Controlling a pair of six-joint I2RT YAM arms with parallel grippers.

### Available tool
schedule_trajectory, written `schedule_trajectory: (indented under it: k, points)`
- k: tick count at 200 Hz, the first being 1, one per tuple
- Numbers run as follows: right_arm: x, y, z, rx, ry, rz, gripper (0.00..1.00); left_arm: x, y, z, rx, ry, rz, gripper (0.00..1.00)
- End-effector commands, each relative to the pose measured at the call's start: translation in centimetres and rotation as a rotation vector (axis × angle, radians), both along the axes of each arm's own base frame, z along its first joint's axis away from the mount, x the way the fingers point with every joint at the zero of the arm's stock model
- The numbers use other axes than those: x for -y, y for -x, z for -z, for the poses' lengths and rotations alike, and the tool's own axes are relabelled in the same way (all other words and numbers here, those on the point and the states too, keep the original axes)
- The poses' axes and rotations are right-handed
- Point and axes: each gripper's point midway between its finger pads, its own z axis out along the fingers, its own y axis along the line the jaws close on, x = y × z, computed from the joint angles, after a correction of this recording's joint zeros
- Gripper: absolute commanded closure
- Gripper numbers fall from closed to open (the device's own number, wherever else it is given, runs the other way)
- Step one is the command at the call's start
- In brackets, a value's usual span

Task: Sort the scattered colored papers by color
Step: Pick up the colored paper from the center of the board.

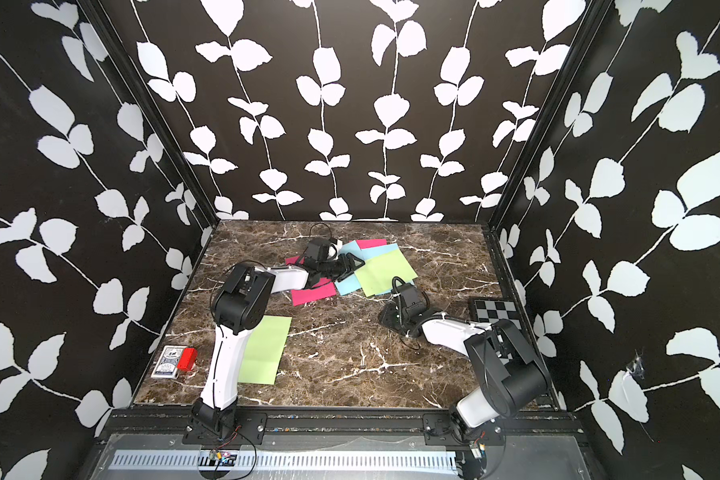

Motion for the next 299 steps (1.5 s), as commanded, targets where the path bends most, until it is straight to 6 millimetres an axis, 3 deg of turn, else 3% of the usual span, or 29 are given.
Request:
schedule_trajectory:
  k: [1, 80, 114, 179, 197, 234, 299]
  points:
    - [0.4, 0.5, 1.0, -0.021, -0.002, 0.012, 0.50, 0.3, -0.3, -0.6, 0.011, 0.012, 0.020, 0.37]
    - [0.3, 0.5, 1.4, -0.025, -0.005, 0.008, 0.50, 0.8, -0.5, -0.4, 0.008, 0.019, 0.034, 0.50]
    - [0.1, 0.5, 1.4, -0.027, -0.011, 0.004, 0.50, 1.0, -0.7, -0.1, 0.005, 0.018, 0.040, 0.71]
    - [0.2, 0.6, 1.0, -0.019, -0.005, -0.005, 0.50, 1.1, -1.0, 0.8, -0.007, 0.013, 0.039, 1.00]
    - [0.2, 0.6, 0.7, -0.011, -0.008, -0.006, 0.50, 1.3, -0.5, 0.5, -0.015, 0.029, 0.068, 1.00]
    - [0.4, 0.3, -0.6, 0.044, -0.028, 0.017, 0.48, 1.6, -0.3, -2.1, 0.047, 0.069, 0.094, 1.00]
    - [0.7, -1.0, -5.5, 0.231, -0.209, 0.137, 0.41, 1.8, 0.6, -11.1, 0.195, 0.173, 0.135, 1.00]
